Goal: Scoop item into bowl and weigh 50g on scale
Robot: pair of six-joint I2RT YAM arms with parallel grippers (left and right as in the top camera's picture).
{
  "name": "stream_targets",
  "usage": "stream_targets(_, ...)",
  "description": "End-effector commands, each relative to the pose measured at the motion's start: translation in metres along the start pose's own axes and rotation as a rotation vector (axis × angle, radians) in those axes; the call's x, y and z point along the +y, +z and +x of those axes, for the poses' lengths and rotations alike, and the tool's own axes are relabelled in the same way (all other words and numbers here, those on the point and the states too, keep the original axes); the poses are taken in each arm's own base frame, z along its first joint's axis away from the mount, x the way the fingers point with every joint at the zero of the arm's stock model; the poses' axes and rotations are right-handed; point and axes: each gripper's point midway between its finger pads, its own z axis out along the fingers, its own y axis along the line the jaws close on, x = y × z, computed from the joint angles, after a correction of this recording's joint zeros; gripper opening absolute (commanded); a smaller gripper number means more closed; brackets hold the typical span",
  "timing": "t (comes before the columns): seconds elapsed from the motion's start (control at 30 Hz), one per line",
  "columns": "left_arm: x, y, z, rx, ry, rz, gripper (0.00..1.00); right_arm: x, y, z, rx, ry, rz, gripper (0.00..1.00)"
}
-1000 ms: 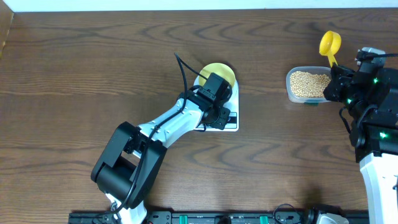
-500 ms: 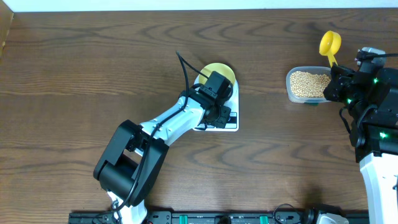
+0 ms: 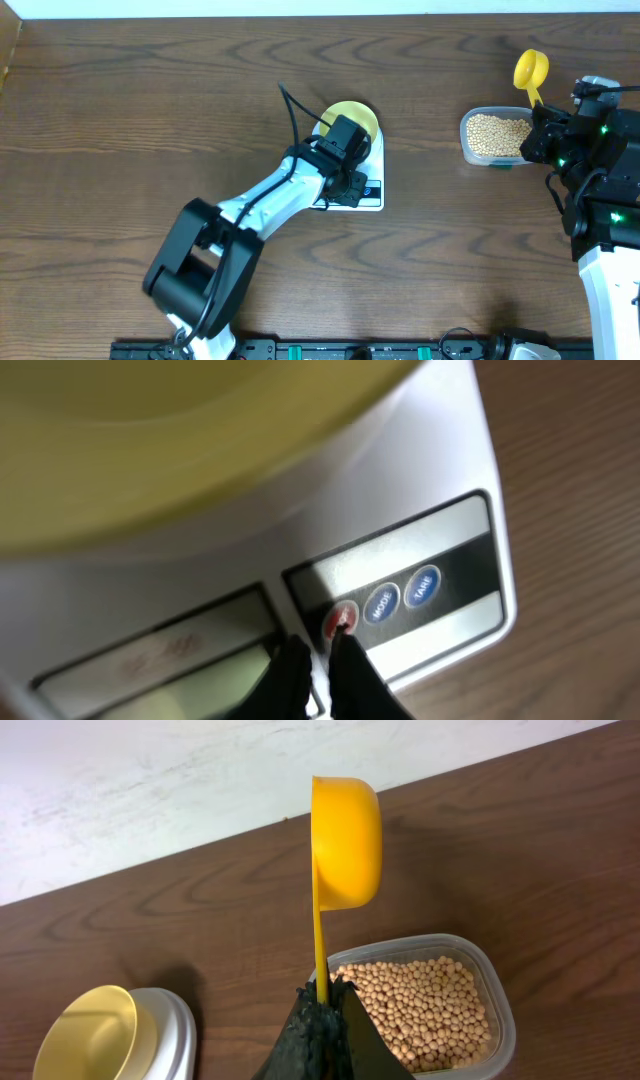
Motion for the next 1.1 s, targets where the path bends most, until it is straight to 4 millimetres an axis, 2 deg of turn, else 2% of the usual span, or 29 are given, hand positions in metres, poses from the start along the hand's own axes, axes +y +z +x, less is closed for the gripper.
stream_targets(0.0,-0.004,-0.044,-0.022,-0.129,0.011,0.002,0.17,0.0,-0.001,-0.007,-0.012,-0.019,0.0,0.01)
stream_targets(0.1,-0.008,-0.074,-0.034,-0.214,0.014,0.017,0.24,0.0,-0.001,-0.006,-0.009,-0.018,0.0,0.01)
stream_targets(0.13,-0.008,-0.086,-0.038,-0.245,0.01,0.021,0.3,0.0,-0.001,-0.006,-0.007,-0.017,0.001,0.01)
stream_targets(0.17,-0.005,-0.102,-0.044,-0.288,0.001,0.023,0.42,0.0,-0.001,-0.005,-0.004,-0.017,0.001,0.01)
stream_targets(0.3,0.019,-0.13,-0.052,-0.358,-0.112,0.012,0.43,-0.001,-0.001,-0.003,0.003,-0.023,0.003,0.01)
stream_targets(0.43,0.058,-0.138,-0.049,-0.355,-0.288,-0.02,0.43,-0.001,-0.001,-0.003,0.003,-0.061,0.003,0.01)
stream_targets(0.5,0.07,-0.137,-0.042,-0.333,-0.321,-0.038,0.43,-0.001,-0.001,-0.003,0.003,-0.064,0.003,0.01)
stream_targets(0.67,0.087,-0.136,-0.033,-0.3,-0.366,-0.061,0.43,-0.001,-0.001,-0.003,0.003,-0.064,0.003,0.01)
stream_targets(0.83,0.087,-0.135,-0.033,-0.298,-0.368,-0.062,0.34,-0.001,-0.001,-0.003,0.003,-0.064,0.004,0.01)
stream_targets(0.93,0.087,-0.134,-0.032,-0.297,-0.386,-0.057,0.19,-0.001,0.0,-0.003,0.004,-0.064,0.004,0.01)
stream_targets(0.97,0.084,-0.134,-0.032,-0.295,-0.382,-0.049,0.08,-0.001,0.0,-0.003,0.004,-0.063,0.004,0.01)
stream_targets(1.07,0.074,-0.132,-0.032,-0.287,-0.357,-0.033,0.07,-0.002,0.002,-0.001,0.013,-0.061,0.005,0.01)
